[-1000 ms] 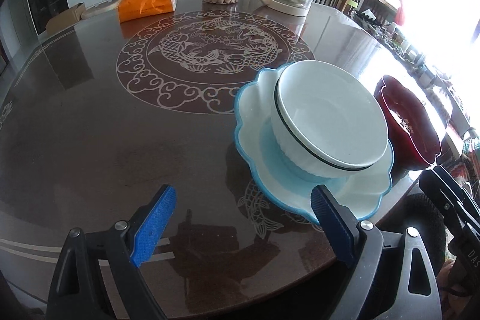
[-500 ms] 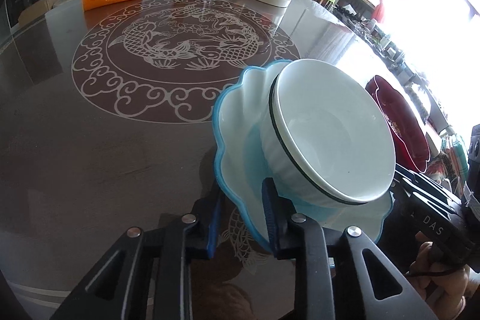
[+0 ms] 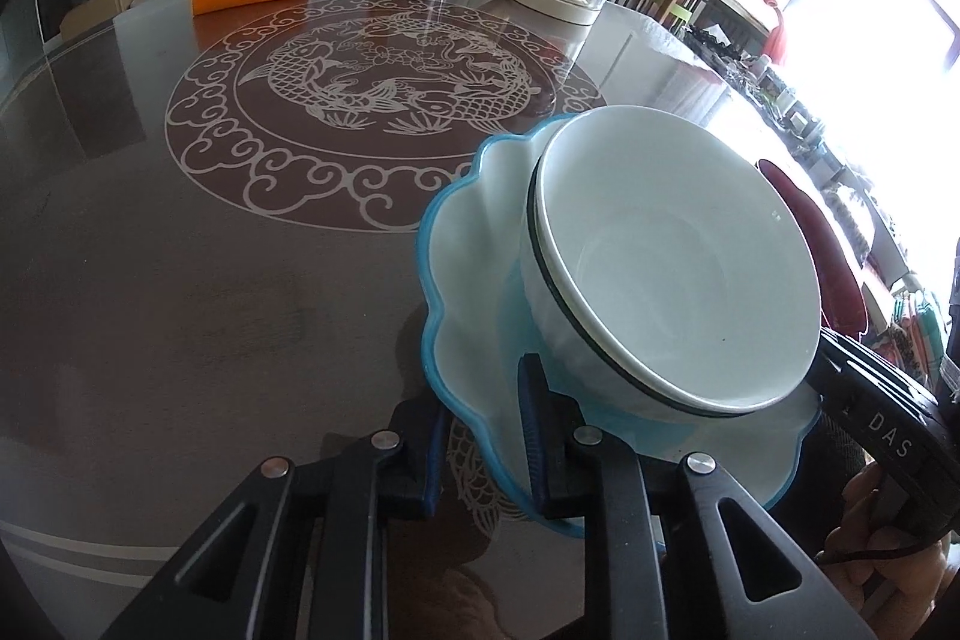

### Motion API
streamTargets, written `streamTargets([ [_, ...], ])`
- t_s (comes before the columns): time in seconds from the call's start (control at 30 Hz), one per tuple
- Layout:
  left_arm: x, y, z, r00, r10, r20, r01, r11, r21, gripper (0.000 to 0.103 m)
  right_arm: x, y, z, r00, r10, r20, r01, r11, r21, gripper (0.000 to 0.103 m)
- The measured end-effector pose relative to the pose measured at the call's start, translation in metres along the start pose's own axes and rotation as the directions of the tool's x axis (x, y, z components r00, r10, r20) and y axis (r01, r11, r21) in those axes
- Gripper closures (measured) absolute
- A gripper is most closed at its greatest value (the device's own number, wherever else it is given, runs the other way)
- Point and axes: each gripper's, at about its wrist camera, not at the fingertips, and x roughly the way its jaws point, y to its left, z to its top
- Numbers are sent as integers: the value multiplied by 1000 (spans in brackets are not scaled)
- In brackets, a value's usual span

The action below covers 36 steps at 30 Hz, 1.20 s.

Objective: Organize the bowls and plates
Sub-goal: 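Lift and carry the nested bowl stack onto the red plates with both grippers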

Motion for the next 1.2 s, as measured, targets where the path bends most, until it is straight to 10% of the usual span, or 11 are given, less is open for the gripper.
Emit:
streamTargets([
  [0.53, -28, -81, 52, 993, -70, 91, 59, 991, 122, 83, -58, -35, 38, 991, -42, 130, 35, 998, 55, 78],
  [1.2, 62, -198, 64, 993, -114, -24, 116, 954, 276, 83, -65, -174, 28, 974, -205, 95, 166, 934, 318, 78],
])
